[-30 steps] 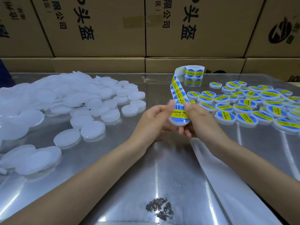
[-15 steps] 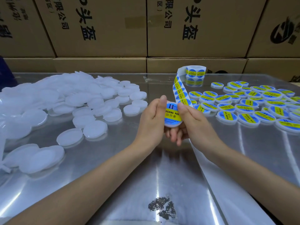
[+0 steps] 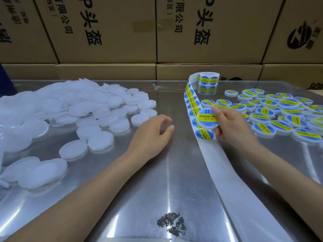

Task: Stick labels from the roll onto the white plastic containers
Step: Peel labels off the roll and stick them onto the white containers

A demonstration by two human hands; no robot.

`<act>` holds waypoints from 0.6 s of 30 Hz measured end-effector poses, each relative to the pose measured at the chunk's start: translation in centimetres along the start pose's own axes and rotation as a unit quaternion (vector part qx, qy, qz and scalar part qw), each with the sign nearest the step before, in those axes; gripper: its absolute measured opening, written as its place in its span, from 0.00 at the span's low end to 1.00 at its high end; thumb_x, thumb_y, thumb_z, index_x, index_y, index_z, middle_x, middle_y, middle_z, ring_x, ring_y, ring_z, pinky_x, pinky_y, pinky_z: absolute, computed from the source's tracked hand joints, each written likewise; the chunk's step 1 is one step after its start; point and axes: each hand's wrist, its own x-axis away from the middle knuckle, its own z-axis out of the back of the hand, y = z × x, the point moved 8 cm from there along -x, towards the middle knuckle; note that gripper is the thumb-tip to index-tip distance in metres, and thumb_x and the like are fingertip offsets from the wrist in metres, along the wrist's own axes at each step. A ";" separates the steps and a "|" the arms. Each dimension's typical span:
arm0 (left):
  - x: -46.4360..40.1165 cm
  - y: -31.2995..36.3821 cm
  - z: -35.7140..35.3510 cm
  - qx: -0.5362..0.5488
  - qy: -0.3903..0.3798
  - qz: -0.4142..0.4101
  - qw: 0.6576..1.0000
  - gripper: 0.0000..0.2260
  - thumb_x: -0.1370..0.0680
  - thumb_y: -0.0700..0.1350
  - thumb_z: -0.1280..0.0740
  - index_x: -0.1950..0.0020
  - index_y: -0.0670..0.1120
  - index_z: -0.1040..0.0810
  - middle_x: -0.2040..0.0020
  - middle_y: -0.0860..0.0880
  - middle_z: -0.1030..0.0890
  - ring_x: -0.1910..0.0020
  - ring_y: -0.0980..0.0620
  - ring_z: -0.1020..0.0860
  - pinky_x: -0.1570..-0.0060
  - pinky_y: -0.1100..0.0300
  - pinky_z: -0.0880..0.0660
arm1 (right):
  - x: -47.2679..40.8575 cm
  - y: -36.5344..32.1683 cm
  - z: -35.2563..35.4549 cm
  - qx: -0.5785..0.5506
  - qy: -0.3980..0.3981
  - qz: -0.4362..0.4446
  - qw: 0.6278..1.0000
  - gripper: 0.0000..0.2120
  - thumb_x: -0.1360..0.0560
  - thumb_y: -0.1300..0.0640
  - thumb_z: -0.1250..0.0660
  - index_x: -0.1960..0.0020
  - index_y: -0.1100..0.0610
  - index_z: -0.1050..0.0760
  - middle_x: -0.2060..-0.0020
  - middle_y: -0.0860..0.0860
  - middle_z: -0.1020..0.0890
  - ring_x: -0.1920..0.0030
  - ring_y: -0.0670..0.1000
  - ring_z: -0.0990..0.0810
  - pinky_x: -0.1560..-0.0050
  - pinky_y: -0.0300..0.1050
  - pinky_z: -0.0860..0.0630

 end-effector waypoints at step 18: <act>-0.1 -0.5 1.0 -0.237 -0.021 -0.012 0.971 0.13 0.22 0.53 0.39 0.43 0.48 0.22 0.44 0.49 0.22 0.45 0.46 0.24 0.46 0.55 0.31 | -0.1 0.8 0.0 0.394 -0.021 0.064 0.917 0.13 0.22 0.48 0.40 0.49 0.54 0.21 0.50 0.54 0.20 0.45 0.59 0.25 0.56 0.48 0.30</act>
